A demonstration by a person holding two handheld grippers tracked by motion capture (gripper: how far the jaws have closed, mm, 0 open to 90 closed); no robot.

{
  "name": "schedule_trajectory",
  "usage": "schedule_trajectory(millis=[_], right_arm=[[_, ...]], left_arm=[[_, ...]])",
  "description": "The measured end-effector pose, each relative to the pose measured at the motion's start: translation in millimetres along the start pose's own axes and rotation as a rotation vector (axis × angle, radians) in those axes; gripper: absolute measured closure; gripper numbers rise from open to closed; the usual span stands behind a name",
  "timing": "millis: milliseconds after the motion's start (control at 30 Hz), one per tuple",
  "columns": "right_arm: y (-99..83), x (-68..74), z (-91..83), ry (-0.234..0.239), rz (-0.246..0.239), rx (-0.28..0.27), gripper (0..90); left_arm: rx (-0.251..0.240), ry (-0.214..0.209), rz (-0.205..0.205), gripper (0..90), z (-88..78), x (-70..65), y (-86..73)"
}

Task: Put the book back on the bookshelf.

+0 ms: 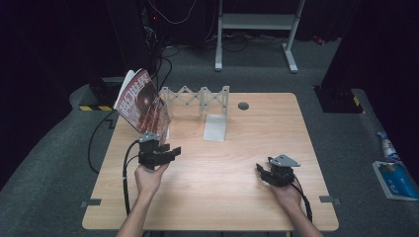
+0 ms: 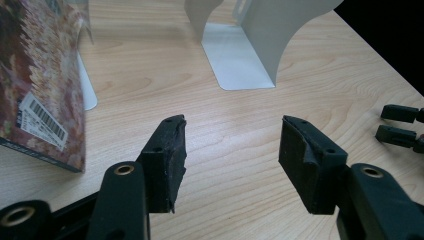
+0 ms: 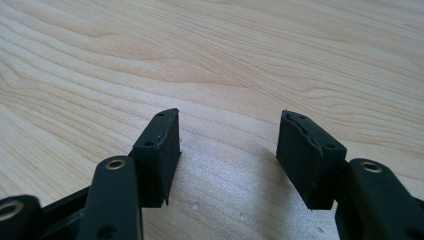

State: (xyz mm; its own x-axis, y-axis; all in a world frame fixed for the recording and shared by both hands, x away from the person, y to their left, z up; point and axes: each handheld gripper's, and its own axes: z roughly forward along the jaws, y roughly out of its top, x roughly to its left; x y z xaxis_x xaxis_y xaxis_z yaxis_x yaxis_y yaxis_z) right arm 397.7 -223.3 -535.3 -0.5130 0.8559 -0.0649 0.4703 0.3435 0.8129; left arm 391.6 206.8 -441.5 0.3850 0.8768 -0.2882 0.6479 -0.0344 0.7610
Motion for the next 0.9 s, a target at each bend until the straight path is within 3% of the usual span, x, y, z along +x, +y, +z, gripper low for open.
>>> schedule_trajectory(millis=[900], right_arm=[[0.0, 0.0, 0.0, 0.0, -0.001, 0.0, 42.6]], left_arm=[[0.045, -0.026, 0.009, 44.6, 28.2, -13.8, -12.0]])
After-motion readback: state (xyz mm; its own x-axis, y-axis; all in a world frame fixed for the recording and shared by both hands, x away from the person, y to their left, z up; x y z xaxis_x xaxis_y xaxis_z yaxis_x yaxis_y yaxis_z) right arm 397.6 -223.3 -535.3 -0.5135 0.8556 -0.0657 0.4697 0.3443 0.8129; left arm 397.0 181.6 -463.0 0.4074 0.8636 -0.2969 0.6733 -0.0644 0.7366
